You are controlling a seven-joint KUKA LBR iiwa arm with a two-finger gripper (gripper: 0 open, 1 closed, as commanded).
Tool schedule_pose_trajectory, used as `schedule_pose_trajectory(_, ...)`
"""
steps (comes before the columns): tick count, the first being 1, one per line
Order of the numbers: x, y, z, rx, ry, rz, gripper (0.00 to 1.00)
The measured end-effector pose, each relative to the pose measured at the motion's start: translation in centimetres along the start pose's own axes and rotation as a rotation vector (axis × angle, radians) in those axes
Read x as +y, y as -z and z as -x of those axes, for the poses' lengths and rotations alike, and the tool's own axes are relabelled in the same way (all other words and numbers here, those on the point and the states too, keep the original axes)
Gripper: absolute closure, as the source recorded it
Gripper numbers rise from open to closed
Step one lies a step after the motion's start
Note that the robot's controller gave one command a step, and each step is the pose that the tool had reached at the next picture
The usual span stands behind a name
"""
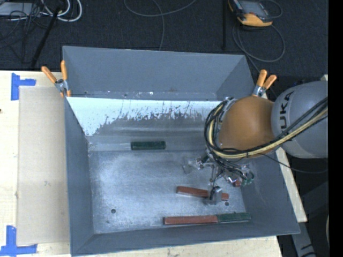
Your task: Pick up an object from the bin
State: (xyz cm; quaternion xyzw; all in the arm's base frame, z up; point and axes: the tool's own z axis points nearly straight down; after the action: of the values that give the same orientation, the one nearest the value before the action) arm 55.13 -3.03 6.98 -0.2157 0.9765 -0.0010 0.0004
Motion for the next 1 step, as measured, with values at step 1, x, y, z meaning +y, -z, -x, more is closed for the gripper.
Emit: schedule_pose_trajectory(1, 0.23, -0.02, 0.04, 0.000, -0.001, 0.003, 1.00)
